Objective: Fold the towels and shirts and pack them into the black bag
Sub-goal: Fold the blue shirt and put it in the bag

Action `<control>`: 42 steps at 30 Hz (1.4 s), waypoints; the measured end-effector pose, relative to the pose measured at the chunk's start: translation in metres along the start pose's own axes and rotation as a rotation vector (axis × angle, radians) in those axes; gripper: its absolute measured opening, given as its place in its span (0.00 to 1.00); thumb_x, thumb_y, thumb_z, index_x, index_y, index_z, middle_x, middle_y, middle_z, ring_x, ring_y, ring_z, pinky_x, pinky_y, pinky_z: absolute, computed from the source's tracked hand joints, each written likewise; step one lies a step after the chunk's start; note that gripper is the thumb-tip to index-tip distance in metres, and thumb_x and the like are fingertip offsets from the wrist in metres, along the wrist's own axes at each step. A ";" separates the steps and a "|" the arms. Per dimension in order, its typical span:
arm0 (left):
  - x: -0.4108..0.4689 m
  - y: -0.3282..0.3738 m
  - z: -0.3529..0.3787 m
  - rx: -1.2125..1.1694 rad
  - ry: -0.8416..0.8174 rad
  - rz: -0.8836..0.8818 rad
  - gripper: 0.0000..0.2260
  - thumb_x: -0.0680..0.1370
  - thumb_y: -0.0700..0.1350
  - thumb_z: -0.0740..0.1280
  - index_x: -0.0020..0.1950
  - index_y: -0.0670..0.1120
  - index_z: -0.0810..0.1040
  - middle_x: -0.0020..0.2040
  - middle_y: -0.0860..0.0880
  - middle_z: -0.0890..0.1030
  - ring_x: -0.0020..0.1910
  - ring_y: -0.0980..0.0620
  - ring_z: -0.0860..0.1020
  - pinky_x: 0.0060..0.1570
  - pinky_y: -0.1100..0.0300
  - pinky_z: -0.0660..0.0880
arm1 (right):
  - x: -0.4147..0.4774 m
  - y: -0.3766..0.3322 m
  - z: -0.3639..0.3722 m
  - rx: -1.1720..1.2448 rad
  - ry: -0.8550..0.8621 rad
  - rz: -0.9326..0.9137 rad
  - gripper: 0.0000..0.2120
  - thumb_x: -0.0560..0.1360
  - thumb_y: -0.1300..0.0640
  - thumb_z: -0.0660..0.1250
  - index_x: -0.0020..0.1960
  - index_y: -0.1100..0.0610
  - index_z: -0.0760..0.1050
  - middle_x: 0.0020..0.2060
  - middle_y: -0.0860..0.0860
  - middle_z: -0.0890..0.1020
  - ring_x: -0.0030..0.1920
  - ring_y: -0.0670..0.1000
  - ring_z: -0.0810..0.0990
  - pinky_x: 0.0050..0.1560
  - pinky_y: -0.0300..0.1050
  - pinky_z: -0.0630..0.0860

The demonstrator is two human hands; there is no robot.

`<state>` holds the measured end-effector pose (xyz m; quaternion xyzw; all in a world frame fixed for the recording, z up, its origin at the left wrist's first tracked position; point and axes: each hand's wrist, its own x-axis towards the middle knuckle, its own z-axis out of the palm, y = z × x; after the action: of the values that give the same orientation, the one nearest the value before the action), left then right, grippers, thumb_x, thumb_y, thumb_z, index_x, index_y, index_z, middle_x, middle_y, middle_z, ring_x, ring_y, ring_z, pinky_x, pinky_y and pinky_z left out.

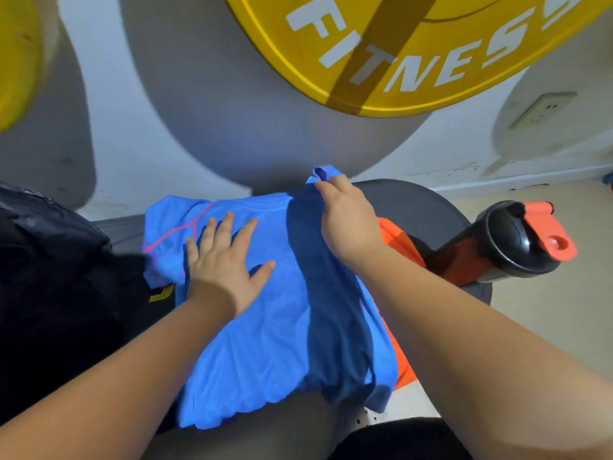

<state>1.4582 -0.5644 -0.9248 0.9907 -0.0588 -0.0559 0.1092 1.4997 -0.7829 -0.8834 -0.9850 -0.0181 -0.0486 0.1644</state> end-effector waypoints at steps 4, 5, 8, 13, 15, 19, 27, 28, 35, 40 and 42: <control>-0.006 -0.036 -0.014 0.076 -0.015 -0.099 0.36 0.75 0.64 0.64 0.80 0.54 0.56 0.81 0.44 0.51 0.79 0.40 0.51 0.76 0.40 0.48 | -0.013 -0.021 0.027 -0.410 -0.319 -0.067 0.29 0.80 0.42 0.56 0.78 0.51 0.56 0.71 0.54 0.69 0.69 0.61 0.66 0.64 0.57 0.64; -0.006 -0.043 -0.015 0.085 -0.016 -0.122 0.36 0.75 0.63 0.64 0.80 0.53 0.56 0.81 0.43 0.51 0.79 0.40 0.51 0.76 0.40 0.48 | -0.018 -0.023 0.034 -0.414 -0.378 -0.023 0.35 0.79 0.35 0.52 0.80 0.49 0.49 0.75 0.55 0.64 0.74 0.63 0.60 0.69 0.59 0.59; -0.005 -0.062 -0.015 0.101 -0.043 -0.197 0.35 0.76 0.62 0.63 0.79 0.50 0.57 0.80 0.39 0.51 0.77 0.38 0.53 0.74 0.41 0.51 | -0.029 -0.019 0.053 -0.379 -0.496 0.062 0.43 0.74 0.25 0.41 0.80 0.47 0.33 0.81 0.54 0.46 0.79 0.62 0.43 0.75 0.65 0.44; 0.004 -0.080 -0.015 0.013 -0.037 -0.306 0.30 0.77 0.57 0.64 0.76 0.47 0.62 0.78 0.34 0.54 0.74 0.35 0.59 0.72 0.42 0.56 | -0.032 -0.020 0.055 -0.374 -0.475 0.111 0.48 0.70 0.22 0.36 0.81 0.51 0.36 0.80 0.58 0.41 0.79 0.63 0.38 0.75 0.68 0.38; 0.007 -0.083 -0.016 -0.039 -0.042 -0.350 0.27 0.79 0.54 0.62 0.76 0.48 0.62 0.78 0.33 0.54 0.74 0.34 0.58 0.72 0.42 0.56 | -0.030 -0.026 0.053 -0.413 -0.378 0.053 0.47 0.71 0.23 0.33 0.81 0.51 0.38 0.80 0.58 0.41 0.79 0.64 0.37 0.74 0.69 0.36; 0.017 -0.096 -0.019 -0.125 0.040 -0.414 0.24 0.79 0.46 0.62 0.75 0.45 0.64 0.71 0.31 0.65 0.66 0.30 0.67 0.64 0.41 0.67 | -0.030 -0.047 0.067 -0.312 -0.376 -0.144 0.42 0.73 0.25 0.33 0.81 0.44 0.39 0.80 0.51 0.38 0.79 0.60 0.34 0.73 0.69 0.35; 0.036 -0.102 -0.025 -0.111 0.018 -0.718 0.15 0.76 0.46 0.66 0.59 0.39 0.73 0.62 0.37 0.73 0.61 0.36 0.75 0.59 0.49 0.73 | -0.034 -0.039 0.089 -0.252 -0.448 -0.130 0.41 0.72 0.22 0.36 0.79 0.39 0.37 0.80 0.48 0.35 0.78 0.59 0.30 0.73 0.69 0.34; 0.038 -0.103 -0.025 -0.107 0.003 -0.742 0.15 0.76 0.47 0.67 0.58 0.40 0.75 0.61 0.38 0.74 0.60 0.37 0.75 0.58 0.49 0.74 | -0.033 -0.039 0.089 -0.247 -0.451 -0.130 0.41 0.71 0.22 0.36 0.79 0.39 0.36 0.80 0.48 0.35 0.78 0.59 0.30 0.73 0.69 0.34; 0.044 -0.095 -0.033 -0.578 0.287 -0.759 0.03 0.74 0.38 0.66 0.42 0.44 0.74 0.37 0.48 0.75 0.38 0.46 0.74 0.33 0.62 0.70 | -0.030 -0.033 0.086 -0.199 -0.489 -0.139 0.40 0.71 0.22 0.36 0.79 0.38 0.37 0.79 0.48 0.35 0.78 0.57 0.29 0.74 0.68 0.34; 0.041 -0.084 -0.055 -0.855 0.604 -0.634 0.07 0.72 0.35 0.65 0.38 0.46 0.74 0.31 0.54 0.71 0.31 0.54 0.69 0.26 0.67 0.66 | -0.030 -0.032 0.082 -0.171 -0.510 -0.146 0.40 0.71 0.22 0.37 0.79 0.37 0.38 0.79 0.47 0.35 0.78 0.56 0.29 0.74 0.67 0.33; 0.039 -0.081 -0.065 -0.770 0.608 -0.504 0.08 0.72 0.34 0.64 0.44 0.45 0.77 0.32 0.56 0.73 0.32 0.55 0.70 0.32 0.67 0.68 | -0.031 -0.032 0.080 -0.173 -0.521 -0.151 0.40 0.71 0.22 0.37 0.79 0.37 0.38 0.80 0.48 0.35 0.78 0.56 0.29 0.74 0.67 0.33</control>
<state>1.5131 -0.4777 -0.8831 0.8341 0.2392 0.1909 0.4589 1.4747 -0.7270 -0.9519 -0.9706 -0.1289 0.1927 0.0653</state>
